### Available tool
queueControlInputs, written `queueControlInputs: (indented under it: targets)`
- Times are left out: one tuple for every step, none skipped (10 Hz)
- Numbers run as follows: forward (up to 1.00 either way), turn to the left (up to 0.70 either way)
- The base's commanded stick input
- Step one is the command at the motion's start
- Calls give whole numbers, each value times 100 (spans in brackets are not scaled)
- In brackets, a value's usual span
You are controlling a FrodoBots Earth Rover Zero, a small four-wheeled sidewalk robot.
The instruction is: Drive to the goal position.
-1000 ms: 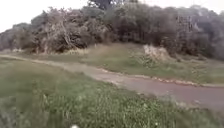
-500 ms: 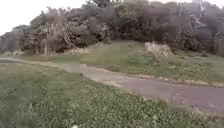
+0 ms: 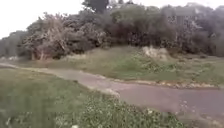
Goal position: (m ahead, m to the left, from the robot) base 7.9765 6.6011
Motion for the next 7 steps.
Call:
queueControlInputs:
  targets:
    - [70,0]
    - [70,0]
    - [70,0]
    - [70,0]
    - [70,0]
    - [70,0]
    - [70,0]
